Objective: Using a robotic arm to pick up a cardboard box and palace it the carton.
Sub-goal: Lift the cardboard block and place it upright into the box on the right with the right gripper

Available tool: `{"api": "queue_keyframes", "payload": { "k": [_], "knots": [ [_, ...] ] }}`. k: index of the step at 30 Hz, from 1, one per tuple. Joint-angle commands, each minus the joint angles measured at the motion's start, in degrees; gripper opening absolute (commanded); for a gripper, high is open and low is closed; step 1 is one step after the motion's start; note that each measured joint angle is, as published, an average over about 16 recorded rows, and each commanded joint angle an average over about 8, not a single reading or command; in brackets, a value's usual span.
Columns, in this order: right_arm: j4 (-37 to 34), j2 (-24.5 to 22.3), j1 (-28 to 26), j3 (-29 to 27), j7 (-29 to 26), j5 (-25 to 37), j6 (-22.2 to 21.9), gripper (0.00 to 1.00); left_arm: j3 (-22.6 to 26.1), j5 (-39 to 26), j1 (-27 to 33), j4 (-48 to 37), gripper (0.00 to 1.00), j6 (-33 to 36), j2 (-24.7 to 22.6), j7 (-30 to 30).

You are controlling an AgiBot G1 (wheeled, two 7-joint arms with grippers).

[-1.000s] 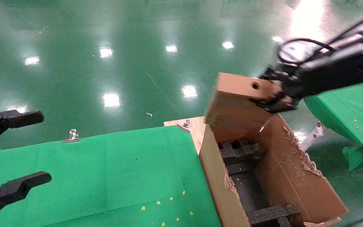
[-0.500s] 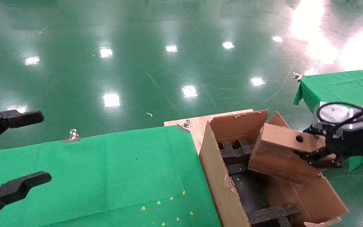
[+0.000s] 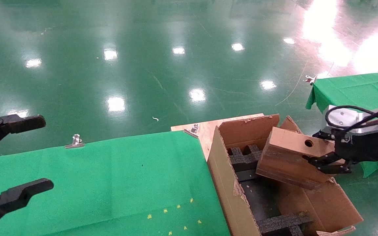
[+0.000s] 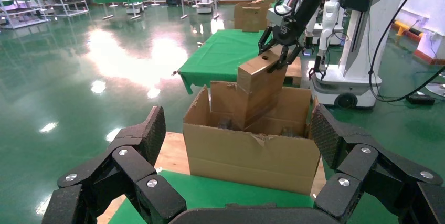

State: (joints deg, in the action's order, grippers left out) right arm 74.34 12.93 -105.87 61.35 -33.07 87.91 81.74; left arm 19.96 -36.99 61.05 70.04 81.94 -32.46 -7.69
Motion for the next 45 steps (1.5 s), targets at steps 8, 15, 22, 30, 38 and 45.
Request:
{"api": "queue_keyframes", "payload": {
  "k": [8,15,22,30,38,45],
  "knots": [
    [1.14,-0.77,5.41,2.48,-21.32,3.91,-10.26,0.0,0.0,0.0,0.0,0.0,1.0,0.0,0.0,0.0],
    [2.75,-1.25,9.48,4.63,-42.49,7.64,-16.46,0.0,0.0,0.0,0.0,0.0,1.0,0.0,0.0,0.0],
    [3.26,0.46,12.1,6.58,-55.74,13.31,-19.38,0.0,0.0,0.0,0.0,0.0,1.0,0.0,0.0,0.0],
    [3.47,2.98,13.67,7.95,-62.74,17.82,-20.52,0.0,0.0,0.0,0.0,0.0,1.0,0.0,0.0,0.0],
    [3.4,4.28,16.17,9.34,-65.56,21.41,-23.83,0.0,0.0,0.0,0.0,0.0,1.0,0.0,0.0,0.0],
    [3.23,5.62,18.5,10.45,-67.92,23.79,-26.73,0.0,0.0,0.0,0.0,0.0,1.0,0.0,0.0,0.0]
  ]
}}
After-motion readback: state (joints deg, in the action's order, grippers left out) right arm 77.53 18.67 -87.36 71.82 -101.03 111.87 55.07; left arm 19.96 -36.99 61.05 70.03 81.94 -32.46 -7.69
